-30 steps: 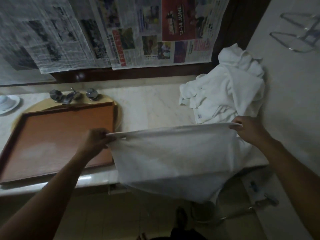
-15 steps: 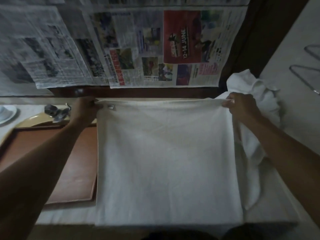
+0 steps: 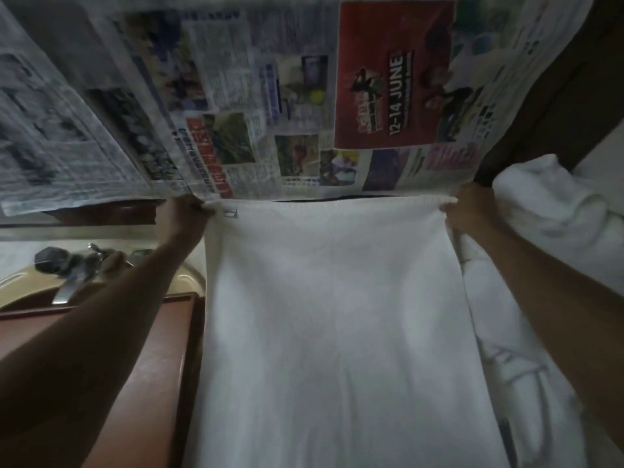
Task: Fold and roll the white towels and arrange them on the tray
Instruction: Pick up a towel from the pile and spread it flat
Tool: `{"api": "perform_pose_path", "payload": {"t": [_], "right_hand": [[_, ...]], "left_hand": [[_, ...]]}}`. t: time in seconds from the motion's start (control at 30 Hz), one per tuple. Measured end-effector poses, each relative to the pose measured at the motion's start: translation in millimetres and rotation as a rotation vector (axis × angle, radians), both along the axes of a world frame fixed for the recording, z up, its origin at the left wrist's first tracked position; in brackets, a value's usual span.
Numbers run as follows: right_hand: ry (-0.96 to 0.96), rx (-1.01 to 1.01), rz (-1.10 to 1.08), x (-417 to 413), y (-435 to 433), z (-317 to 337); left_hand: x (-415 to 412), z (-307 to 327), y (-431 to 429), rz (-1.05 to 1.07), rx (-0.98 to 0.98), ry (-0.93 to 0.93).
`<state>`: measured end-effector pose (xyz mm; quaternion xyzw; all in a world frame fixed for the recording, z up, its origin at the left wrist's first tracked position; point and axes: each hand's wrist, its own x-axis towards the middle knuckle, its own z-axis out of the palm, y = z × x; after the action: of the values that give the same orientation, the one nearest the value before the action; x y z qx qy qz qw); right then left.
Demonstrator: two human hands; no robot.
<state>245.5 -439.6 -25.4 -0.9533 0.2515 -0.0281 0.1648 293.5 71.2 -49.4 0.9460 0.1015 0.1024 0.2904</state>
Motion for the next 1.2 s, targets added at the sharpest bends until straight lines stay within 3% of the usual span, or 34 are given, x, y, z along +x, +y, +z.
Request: {"api": "perform_pose_path", "payload": {"t": [0.1,0.23,0.33,0.4,0.47,0.57,0.67,0.8,0.93,1.03,1.13,1.2], "right_hand": [[0.091,0.02,-0.037,7,-4,-47],[0.006,-0.057,-0.076,-1,7,-78],[-0.298,-0.018,-0.105,-25,46,-84],[-0.484,0.128,0.067,-48,98,-100],[-0.381,0.116,0.326,-72,154,-134],[-0.099,-0.091,0.584,-94,194,-186],[-0.084,-0.17,0.682,-85,175,-201],[-0.059,-0.264,0.665,-66,150,-202],[-0.175,-0.108,0.47,-93,174,-186],[-0.261,0.021,0.486,-160,209,-187],[-0.187,-0.033,0.6,-227,207,-198],[-0.143,-0.084,0.644,-245,180,-202]], "left_hand": [[6,-41,1,-0.009,-0.042,0.072],[-6,-74,-14,0.031,-0.102,0.007],[-37,-93,-46,-0.123,-0.054,-0.119],[-59,-111,-77,-0.286,0.016,-0.115],[-79,-133,-110,-0.452,0.128,-0.016],[-98,-168,-134,-0.686,0.302,0.107],[-85,-183,-109,-0.629,0.35,0.121],[-68,-183,-50,-0.446,0.37,0.22],[-101,-168,-60,-0.374,0.347,0.163],[-171,-165,-102,-0.442,0.237,0.078],[-244,-174,-115,-0.602,0.242,0.095],[-264,-182,-94,-0.6,0.262,0.104]]}}
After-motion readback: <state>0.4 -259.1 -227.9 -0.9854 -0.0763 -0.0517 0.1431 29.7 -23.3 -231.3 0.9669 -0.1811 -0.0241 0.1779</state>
